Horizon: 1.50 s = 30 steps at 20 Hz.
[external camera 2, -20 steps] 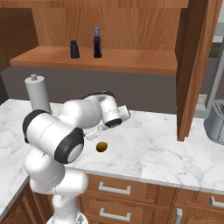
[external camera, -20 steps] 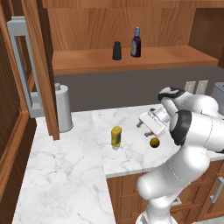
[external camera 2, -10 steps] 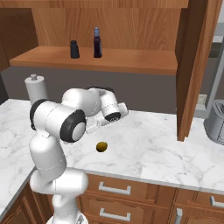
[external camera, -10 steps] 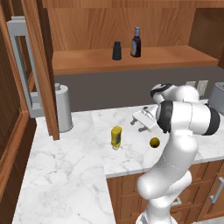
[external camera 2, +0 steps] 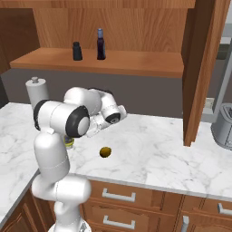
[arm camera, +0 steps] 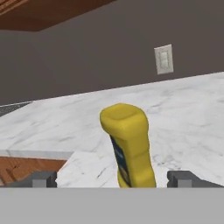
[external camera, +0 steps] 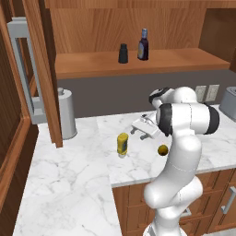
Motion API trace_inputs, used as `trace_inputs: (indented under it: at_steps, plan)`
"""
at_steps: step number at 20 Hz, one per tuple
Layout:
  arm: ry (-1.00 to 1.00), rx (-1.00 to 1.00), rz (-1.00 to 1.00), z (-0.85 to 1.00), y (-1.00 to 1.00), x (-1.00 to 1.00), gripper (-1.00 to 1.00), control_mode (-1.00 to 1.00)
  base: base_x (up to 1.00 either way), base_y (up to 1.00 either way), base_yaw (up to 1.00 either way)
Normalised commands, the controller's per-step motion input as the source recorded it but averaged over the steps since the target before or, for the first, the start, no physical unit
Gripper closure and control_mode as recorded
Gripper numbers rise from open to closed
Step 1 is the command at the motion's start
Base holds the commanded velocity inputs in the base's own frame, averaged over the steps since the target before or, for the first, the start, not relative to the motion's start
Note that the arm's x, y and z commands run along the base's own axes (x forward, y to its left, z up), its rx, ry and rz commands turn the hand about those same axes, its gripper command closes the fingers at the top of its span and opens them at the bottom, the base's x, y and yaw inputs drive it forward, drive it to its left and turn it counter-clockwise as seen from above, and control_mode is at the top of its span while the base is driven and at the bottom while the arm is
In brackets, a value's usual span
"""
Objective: There are various items on the counter. Only move the condiments/shakers into the cabinet.
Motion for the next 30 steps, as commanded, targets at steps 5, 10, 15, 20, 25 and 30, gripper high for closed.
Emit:
trace_inputs:
  at_steps: [5,10,15,20,25,30]
  plan:
    - [-0.04,0.01,0.05,-0.14,0.14,0.00,-1.00,-1.00,0.00,0.00,0.00]
    - [-0.07,0.06,0.00,-0.04,0.18,0.00,-1.00,-1.00,0.00,0.00,0.00]
    - [-0.01,0.08,0.00,0.00,0.09,0.02,-1.00,-1.00,0.00,0.00,0.00]
    - [0.00,0.07,0.00,0.00,0.06,0.02,-1.00,-1.00,0.00,0.00,0.00]
    - [0.03,0.05,0.00,0.00,0.19,0.00,-1.00,-1.00,0.00,0.00,0.00]
    - [0.04,0.04,0.00,0.00,0.24,0.00,-1.00,-1.00,0.00,0.00,0.00]
